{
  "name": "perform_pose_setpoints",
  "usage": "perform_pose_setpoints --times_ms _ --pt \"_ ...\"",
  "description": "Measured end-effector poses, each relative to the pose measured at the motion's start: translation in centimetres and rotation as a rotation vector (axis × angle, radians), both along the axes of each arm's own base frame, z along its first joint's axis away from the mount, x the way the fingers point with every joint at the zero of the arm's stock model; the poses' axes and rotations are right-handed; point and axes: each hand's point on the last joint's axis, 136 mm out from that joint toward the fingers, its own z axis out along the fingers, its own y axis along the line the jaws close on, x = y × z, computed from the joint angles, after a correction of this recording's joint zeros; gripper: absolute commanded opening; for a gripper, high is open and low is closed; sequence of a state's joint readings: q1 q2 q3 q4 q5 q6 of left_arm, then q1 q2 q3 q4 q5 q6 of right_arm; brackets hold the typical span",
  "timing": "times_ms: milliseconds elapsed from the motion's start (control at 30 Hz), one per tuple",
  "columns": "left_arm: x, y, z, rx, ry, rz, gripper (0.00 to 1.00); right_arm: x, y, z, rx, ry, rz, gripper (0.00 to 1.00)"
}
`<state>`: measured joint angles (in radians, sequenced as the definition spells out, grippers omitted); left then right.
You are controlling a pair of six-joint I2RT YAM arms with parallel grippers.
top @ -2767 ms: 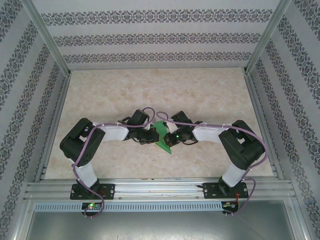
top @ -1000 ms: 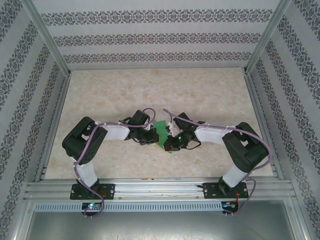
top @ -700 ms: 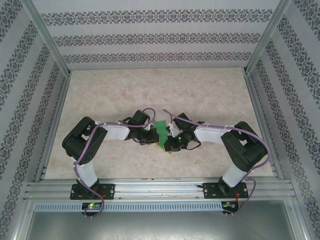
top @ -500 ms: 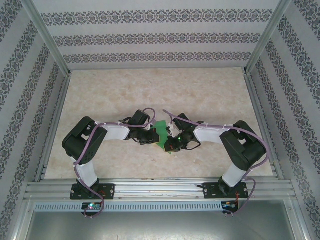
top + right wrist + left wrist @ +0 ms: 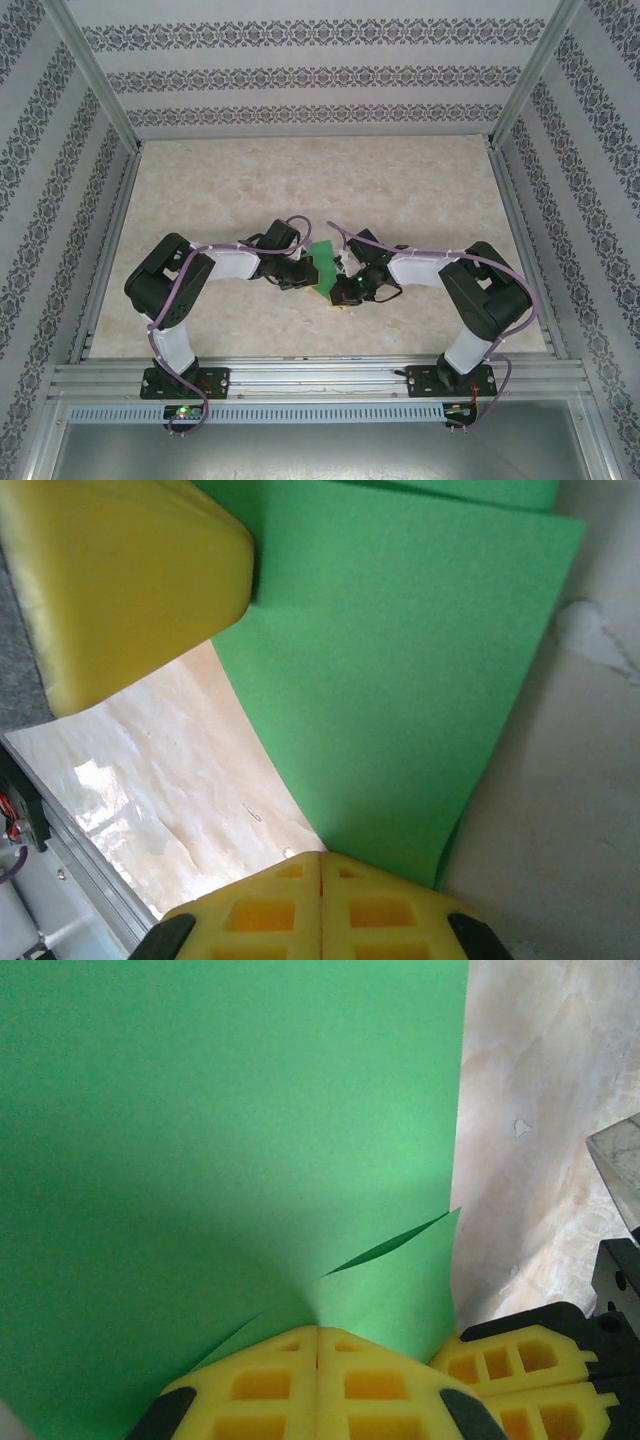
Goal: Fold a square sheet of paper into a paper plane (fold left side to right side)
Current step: Third fold the triangle at the center of the table.
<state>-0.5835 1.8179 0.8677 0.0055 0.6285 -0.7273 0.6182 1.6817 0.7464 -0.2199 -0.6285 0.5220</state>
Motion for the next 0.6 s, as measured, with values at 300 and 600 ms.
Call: perform_pose_setpoints --times_ms 300,600 --pt "0.0 0.0 0.0 0.003 0.003 0.0 0.0 -1.6 -1.3 0.1 0.001 -0.006 -0.009 0.06" --pt "0.0 0.0 0.0 0.003 0.004 0.0 0.0 -3.1 -2.6 2.7 0.0 -0.005 -0.031 0.0"
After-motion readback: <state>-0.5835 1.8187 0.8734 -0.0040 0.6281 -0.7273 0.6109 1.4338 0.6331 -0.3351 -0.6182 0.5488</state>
